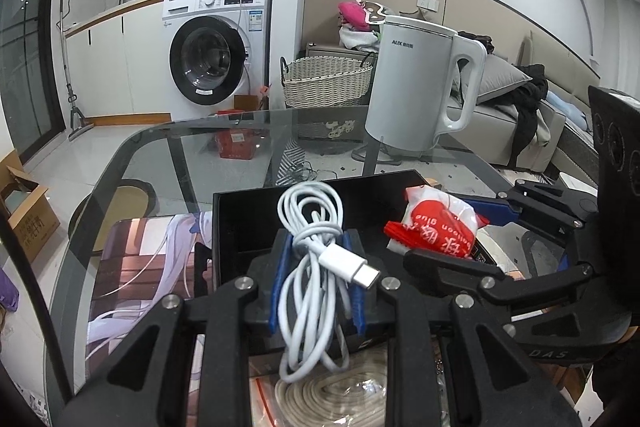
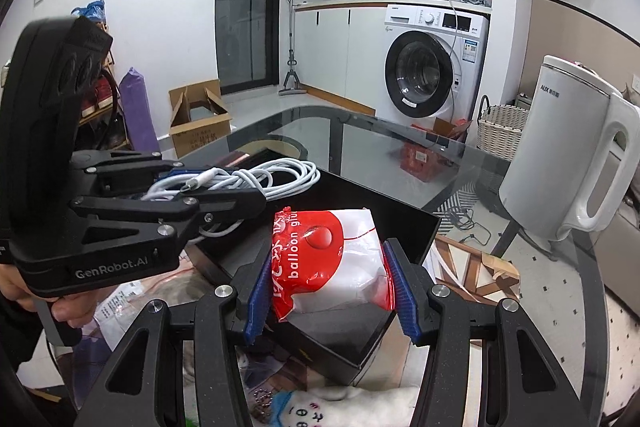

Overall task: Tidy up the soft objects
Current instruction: 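Lower the cable and red bag into the black box and open both grippers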

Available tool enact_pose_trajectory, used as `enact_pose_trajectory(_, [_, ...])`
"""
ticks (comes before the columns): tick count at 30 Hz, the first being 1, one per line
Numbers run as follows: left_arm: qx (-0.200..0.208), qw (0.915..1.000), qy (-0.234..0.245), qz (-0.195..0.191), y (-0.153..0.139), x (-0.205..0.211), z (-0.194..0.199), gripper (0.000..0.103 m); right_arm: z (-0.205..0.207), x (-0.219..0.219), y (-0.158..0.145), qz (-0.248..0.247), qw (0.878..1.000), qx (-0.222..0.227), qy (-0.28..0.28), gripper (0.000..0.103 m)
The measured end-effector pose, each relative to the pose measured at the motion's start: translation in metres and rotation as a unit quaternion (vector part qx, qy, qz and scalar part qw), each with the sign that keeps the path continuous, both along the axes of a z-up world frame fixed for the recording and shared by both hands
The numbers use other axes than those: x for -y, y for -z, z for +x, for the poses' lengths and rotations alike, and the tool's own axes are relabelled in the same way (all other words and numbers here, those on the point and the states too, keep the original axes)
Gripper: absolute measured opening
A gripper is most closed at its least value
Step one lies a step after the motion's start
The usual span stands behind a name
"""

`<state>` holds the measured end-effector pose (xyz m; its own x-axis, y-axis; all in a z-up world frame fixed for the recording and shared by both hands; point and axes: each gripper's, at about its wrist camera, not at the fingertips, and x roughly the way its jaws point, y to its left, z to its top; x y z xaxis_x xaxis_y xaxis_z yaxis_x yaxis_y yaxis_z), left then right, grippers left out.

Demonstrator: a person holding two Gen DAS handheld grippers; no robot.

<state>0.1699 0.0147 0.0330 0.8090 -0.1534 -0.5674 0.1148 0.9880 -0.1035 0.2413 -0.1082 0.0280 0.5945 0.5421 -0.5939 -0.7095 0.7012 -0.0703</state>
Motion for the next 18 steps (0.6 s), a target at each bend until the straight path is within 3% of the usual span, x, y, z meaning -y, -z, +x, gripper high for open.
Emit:
enact_pose_trajectory(12, [-0.01,0.9999,-0.007,0.004,0.006,0.002,0.012,0.024,0.012,-0.007,0.006,-0.015,1.0,-0.001,0.008,0.053])
enact_pose_trajectory(18, [-0.041,0.9987,-0.008,0.03,0.014,0.006,0.015,0.034,0.014,-0.009,0.006,-0.019,1.0,-0.003,0.006,0.064])
